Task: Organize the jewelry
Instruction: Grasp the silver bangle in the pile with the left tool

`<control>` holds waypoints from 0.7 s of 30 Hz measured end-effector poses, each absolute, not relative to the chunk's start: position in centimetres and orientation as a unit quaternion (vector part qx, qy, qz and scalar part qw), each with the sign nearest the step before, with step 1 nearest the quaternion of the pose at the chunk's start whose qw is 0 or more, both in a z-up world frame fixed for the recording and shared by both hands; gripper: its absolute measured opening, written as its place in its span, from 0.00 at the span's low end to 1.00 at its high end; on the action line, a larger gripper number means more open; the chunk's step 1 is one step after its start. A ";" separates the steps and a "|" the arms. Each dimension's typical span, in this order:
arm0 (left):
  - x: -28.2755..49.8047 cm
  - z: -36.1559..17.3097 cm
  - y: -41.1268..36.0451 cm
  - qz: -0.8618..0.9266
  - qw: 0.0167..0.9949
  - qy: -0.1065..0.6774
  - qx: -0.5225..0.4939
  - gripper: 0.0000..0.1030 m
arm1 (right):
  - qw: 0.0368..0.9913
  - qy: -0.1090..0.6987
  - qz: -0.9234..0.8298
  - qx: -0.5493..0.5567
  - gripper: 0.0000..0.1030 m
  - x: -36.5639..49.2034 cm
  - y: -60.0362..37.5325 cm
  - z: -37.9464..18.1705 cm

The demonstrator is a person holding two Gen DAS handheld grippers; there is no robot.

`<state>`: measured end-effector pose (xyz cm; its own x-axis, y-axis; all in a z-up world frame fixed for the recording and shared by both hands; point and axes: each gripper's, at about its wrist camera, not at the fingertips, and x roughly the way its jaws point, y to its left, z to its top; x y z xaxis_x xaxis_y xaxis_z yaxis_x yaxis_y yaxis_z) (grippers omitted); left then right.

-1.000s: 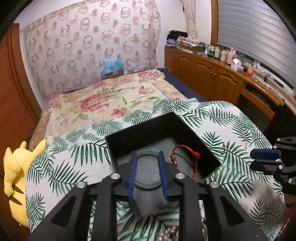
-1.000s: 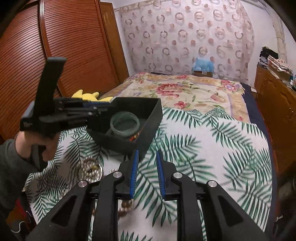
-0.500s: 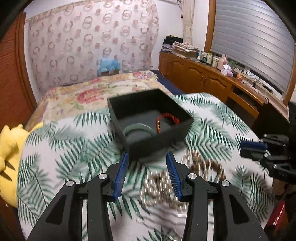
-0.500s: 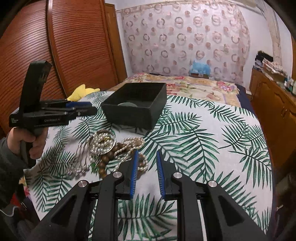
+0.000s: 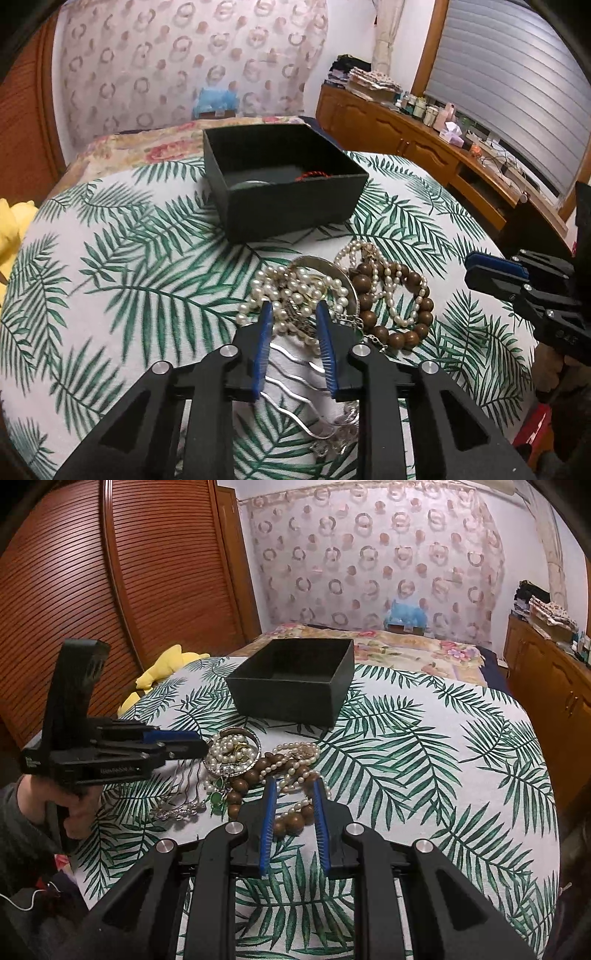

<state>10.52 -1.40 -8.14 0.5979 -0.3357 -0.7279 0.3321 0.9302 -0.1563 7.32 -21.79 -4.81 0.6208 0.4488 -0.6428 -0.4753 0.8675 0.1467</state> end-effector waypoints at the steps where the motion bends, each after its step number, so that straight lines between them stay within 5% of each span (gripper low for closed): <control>1: 10.5 -8.1 -1.5 -0.185 0.894 0.407 -0.001 0.19 | 0.900 0.351 0.258 -0.018 0.21 7.3 -21.8 -4.8; 21: 9.4 -9.3 -0.8 -0.165 0.891 0.421 -0.026 0.16 | 0.896 0.355 0.266 -0.015 0.21 7.0 -21.0 -5.3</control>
<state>9.41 -0.75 -9.27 0.5908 -0.3160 -0.7424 0.2722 0.9442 -0.1852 6.98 -21.01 -5.33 0.6066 0.4666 -0.6437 -0.4884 0.8576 0.1614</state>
